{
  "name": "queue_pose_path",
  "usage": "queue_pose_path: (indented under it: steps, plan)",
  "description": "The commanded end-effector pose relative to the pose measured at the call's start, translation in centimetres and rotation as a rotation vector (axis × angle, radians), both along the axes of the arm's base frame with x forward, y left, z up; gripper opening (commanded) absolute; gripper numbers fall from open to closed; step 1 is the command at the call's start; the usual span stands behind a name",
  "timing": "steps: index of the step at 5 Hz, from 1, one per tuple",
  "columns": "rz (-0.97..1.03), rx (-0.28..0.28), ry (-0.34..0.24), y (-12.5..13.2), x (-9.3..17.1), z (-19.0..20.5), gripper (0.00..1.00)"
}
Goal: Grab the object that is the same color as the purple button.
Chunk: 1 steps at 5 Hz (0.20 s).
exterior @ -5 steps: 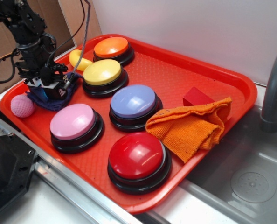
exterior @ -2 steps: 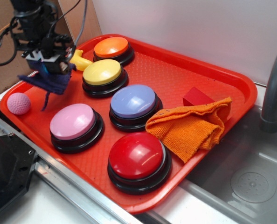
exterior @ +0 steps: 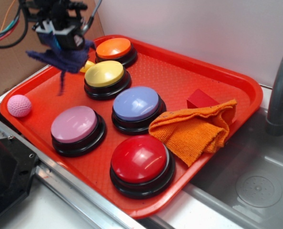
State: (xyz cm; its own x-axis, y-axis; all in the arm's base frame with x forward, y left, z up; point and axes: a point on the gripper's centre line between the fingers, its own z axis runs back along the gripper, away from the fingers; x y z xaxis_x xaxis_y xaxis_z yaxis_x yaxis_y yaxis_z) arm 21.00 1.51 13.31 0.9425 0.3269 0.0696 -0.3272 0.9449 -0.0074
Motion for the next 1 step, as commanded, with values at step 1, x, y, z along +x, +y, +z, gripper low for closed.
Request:
queue_pose_path:
  steps: [1]
  plan:
    - [-0.095,-0.083,-0.109,-2.52,0.6,5.13,0.0]
